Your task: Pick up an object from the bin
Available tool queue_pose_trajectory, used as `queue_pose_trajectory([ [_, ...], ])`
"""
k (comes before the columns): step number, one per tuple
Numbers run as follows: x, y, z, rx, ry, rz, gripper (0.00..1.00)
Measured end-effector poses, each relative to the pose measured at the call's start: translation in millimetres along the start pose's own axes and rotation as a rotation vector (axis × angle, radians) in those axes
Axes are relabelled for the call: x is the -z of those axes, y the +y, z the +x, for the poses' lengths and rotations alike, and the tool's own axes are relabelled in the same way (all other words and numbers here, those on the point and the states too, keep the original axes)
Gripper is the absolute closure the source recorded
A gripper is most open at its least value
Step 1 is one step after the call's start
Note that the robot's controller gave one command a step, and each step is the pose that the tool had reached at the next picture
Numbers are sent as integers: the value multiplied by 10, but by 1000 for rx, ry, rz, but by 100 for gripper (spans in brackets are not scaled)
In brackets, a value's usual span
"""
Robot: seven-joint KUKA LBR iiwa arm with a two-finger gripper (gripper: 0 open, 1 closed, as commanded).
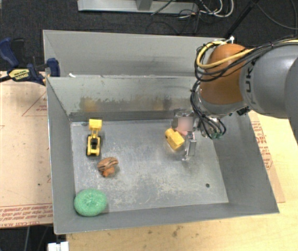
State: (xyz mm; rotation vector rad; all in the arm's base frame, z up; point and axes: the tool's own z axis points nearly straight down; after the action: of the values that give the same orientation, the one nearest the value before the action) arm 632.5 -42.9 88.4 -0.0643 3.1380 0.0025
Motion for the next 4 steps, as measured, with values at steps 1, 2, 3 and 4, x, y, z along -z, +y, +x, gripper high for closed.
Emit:
queue_pose_trajectory([
  [1,-163,88,-103,-47,-1,-2,0],
  [2,-198,32,-139,-55,-3,-1,0],
  [3,-181,163,273,247,1,0,100],
  [4,-181,164,273,248,1,1,100],
])
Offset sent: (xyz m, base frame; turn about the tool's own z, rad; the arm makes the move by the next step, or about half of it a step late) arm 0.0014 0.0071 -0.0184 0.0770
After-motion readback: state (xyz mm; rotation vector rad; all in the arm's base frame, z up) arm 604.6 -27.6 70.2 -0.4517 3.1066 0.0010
